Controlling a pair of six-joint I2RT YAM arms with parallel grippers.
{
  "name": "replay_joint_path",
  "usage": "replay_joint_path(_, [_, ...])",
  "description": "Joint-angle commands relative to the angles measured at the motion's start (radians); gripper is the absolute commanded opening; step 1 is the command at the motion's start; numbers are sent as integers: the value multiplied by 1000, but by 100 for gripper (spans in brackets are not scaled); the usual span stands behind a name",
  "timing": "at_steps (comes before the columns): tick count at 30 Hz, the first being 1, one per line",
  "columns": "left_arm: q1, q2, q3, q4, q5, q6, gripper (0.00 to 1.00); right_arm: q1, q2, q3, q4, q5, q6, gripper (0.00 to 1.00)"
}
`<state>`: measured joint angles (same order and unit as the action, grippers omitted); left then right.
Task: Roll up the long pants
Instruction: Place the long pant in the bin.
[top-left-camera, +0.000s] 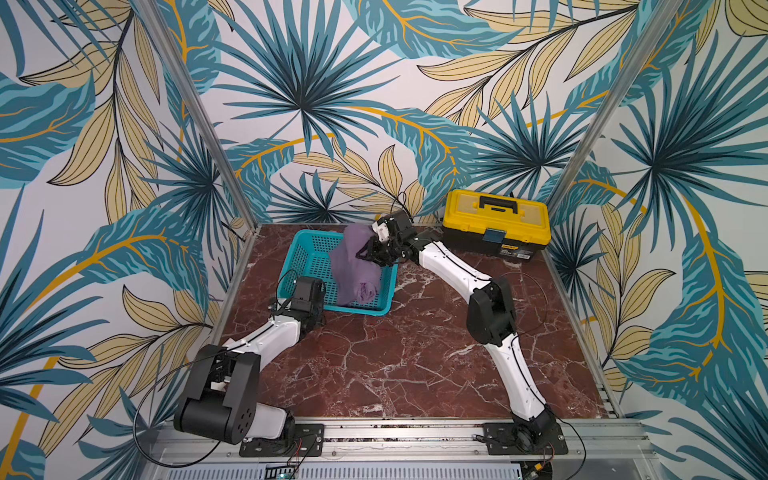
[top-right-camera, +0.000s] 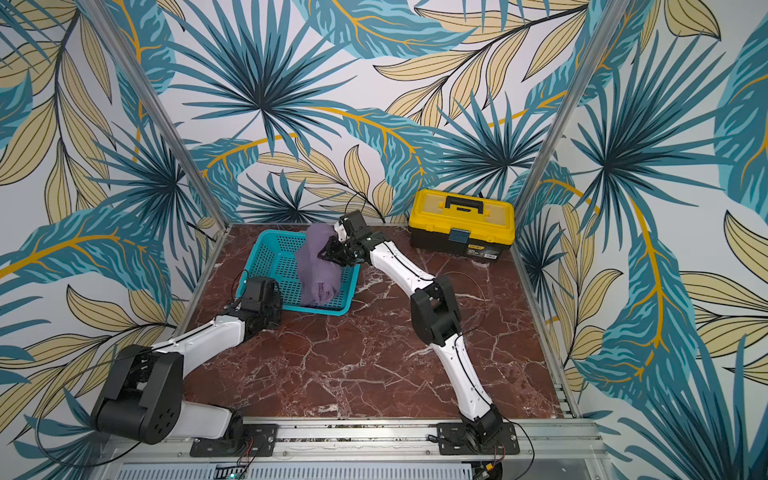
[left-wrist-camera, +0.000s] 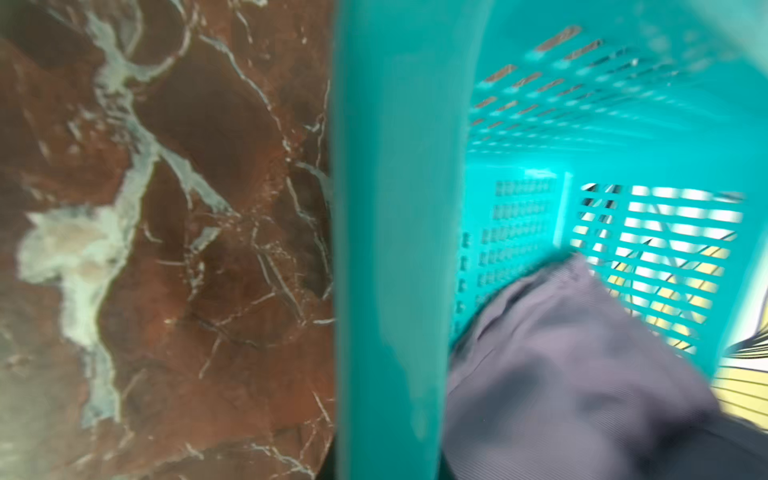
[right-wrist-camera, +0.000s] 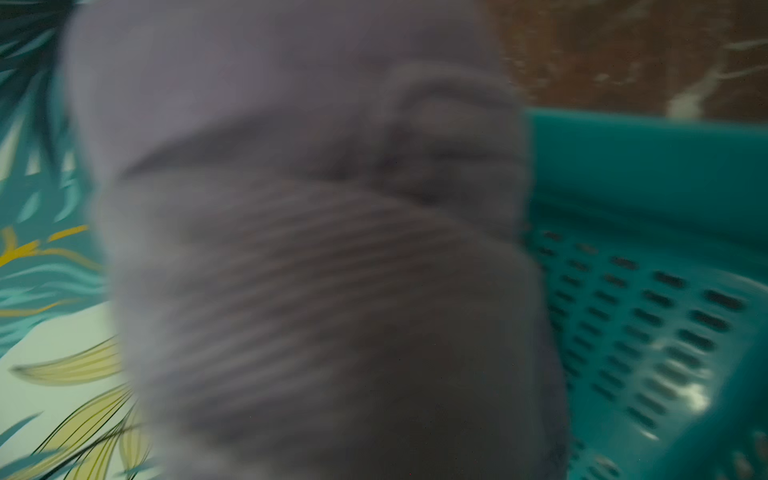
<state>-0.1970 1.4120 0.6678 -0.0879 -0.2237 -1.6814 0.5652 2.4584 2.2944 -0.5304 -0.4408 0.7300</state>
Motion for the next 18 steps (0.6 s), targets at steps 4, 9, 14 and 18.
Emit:
replay_joint_path(4, [-82, -35, 39, -106, -118, -121, 0, 36, -55, 84, -400, 497, -188, 0])
replay_joint_path(9, [-174, -25, 146, -226, -227, -142, 0, 42, -38, 118, -606, 784, -266, 0])
replay_joint_path(14, [-226, 10, 202, -246, -291, -178, 0, 66, -36, 85, -665, 977, -262, 0])
replay_joint_path(18, [-290, 36, 320, -345, -342, -131, 0, 99, 85, 198, -738, 1208, -292, 9])
